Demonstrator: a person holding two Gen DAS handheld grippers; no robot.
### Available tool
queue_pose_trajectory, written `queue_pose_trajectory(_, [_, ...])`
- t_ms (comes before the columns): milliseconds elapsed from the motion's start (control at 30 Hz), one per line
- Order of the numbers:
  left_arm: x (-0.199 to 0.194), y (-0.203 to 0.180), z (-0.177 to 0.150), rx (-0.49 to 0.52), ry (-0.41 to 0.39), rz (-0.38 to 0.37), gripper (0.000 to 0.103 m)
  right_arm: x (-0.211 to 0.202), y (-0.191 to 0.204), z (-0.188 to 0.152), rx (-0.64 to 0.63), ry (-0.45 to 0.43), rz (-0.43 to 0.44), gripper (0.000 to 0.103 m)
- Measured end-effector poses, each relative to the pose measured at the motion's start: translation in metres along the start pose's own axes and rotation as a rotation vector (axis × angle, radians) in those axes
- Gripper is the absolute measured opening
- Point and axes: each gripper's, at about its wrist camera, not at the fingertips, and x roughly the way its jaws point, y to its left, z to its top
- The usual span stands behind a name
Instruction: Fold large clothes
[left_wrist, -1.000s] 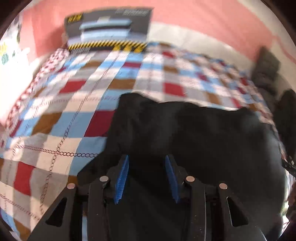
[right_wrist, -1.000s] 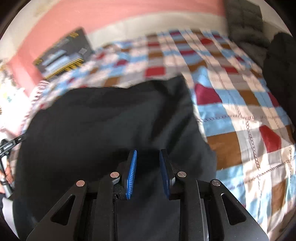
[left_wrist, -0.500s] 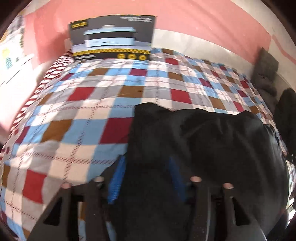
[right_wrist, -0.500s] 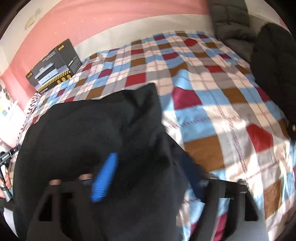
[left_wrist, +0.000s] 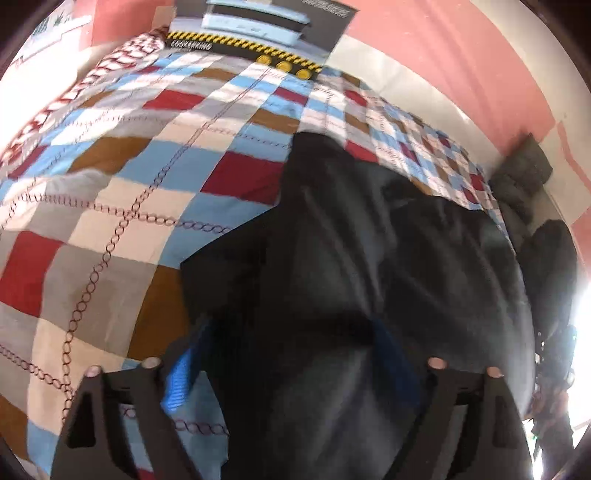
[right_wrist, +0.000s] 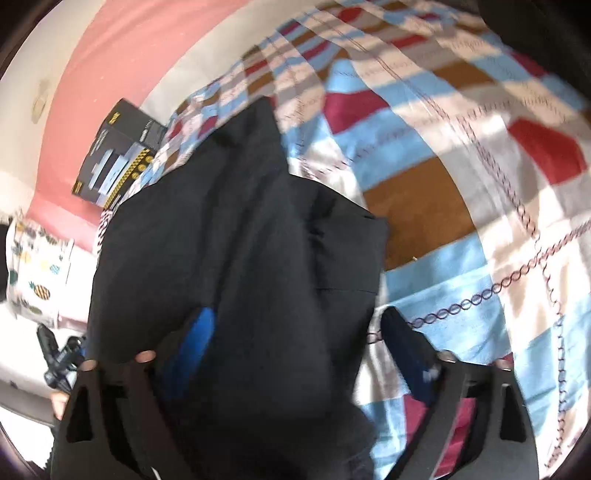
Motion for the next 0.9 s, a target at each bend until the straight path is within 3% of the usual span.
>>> queue_pose_trajectory(133, [0.016,0.022,0.003,-0.122,0.042,-0.095,0.099,0.021,-0.013,0.003,0.056,0.065,0.066,0.101])
queue_pose_trajectory(267, [0.027,0.029,0.005,-0.156,0.069,-0.154,0.103,0.028,-0.013,0.012,0.050,0.091,0.096,0.101])
queue_pose_trajectory(367, [0.025,0.027,0.004,-0.153,0.088,-0.163,0.103,0.028,-0.008,0.014,0.045,0.125,0.110,0.101])
queue_pose_trajectory(467, [0.019,0.017,-0.007,-0.111,0.108,-0.187,0.103,0.029,0.000,0.003,0.017,0.179,0.188,0.096])
queue_pose_trajectory(600, [0.025,0.018,-0.009,-0.120,0.115,-0.208,0.103,0.036,-0.004,-0.001,0.031,0.176,0.225,0.096])
queue_pose_trajectory(800, [0.036,0.004,-0.003,-0.091,0.123,-0.140,0.103,0.049,0.010,0.011,0.006,0.177,0.185,0.096])
queue_pose_trajectory(867, [0.034,-0.001,-0.005,-0.079,0.114,-0.111,0.101,0.049,0.011,0.012,0.004,0.191,0.185,0.090])
queue_pose_trajectory(900, [0.033,-0.003,-0.006,-0.073,0.109,-0.096,0.100,0.047,0.012,0.011,0.006,0.196,0.195,0.080])
